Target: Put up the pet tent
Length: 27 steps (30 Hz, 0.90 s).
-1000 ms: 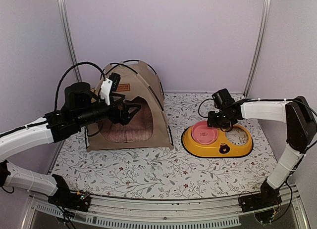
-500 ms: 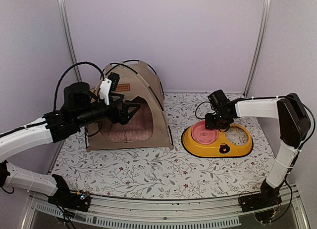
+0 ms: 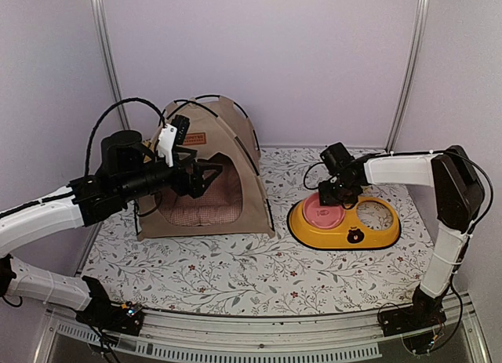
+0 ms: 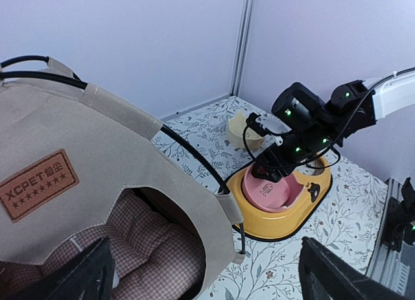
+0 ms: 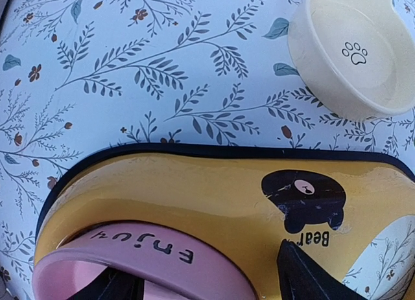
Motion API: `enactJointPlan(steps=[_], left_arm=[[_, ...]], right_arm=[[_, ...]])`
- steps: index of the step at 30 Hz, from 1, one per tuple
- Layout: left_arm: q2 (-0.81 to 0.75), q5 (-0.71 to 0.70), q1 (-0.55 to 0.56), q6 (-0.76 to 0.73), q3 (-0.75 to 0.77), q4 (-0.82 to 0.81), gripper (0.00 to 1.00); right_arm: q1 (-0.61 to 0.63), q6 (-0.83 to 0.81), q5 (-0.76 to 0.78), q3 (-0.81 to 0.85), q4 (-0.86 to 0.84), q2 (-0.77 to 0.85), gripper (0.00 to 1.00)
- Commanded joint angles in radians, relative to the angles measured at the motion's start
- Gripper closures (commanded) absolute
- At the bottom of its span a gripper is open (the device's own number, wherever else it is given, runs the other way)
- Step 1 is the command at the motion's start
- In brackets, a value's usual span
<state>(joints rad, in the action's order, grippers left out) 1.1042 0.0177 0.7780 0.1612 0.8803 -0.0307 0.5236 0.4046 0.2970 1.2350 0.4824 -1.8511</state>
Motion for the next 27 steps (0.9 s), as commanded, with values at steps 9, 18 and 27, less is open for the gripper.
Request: enactJointPlan(steps=[9,18,27], left_arm=[[0.009,0.007,0.016,-0.006,0.028,-0.006,0.01],[0.006,0.008,0.016,-0.007,0.031,-0.002,0.01],[-0.023,0.003,0.016,-0.005,0.019,0.007,0.01]], right_arm=[[0.001,-0.012,0.091,0.007,0.104,-0.048,0.2],[-0.031,-0.014,-0.071,0.009,0.023,0.104,0.16],[-0.207,-0.039,-0.099,0.018,-0.038,0.14,0.17]])
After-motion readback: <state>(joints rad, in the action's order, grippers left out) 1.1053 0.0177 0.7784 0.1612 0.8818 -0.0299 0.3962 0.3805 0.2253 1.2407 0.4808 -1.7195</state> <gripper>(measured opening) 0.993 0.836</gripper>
